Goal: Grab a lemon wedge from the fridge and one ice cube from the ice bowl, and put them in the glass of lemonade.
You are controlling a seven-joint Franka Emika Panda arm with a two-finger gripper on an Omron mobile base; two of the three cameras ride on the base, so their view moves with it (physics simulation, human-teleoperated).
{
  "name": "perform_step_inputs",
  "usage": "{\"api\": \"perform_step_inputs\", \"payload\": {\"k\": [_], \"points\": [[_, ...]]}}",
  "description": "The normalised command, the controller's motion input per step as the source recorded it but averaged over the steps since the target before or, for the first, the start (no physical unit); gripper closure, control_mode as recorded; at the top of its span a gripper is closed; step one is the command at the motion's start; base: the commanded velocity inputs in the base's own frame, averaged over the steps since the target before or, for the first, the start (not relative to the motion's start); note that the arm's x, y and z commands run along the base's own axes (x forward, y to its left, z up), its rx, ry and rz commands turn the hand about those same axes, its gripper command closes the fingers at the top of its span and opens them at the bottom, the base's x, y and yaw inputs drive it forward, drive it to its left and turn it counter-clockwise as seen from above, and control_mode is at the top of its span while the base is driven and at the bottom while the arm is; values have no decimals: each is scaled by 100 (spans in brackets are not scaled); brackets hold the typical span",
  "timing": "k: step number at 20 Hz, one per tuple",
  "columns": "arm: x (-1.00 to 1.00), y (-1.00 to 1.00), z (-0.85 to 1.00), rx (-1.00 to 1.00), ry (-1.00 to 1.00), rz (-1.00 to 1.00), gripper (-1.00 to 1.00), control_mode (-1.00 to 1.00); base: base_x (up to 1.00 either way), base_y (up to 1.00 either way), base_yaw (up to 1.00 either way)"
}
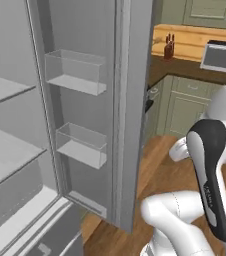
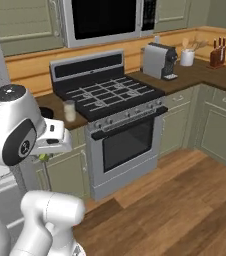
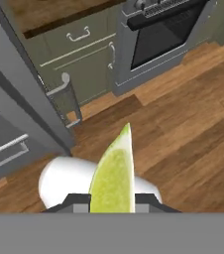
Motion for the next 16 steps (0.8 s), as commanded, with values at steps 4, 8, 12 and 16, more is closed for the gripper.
{"api": "perform_step_inputs", "payload": {"k": [4,8,12,16], "points": [[0,0,0,0,0,0,100,100,47,-53,-27],[0,0,0,0,0,0,100,100,100,-28,0],[0,0,0,0,0,0,100,100,100,-31,2],[0,0,0,0,0,0,100,100,100,-79,24]]}}
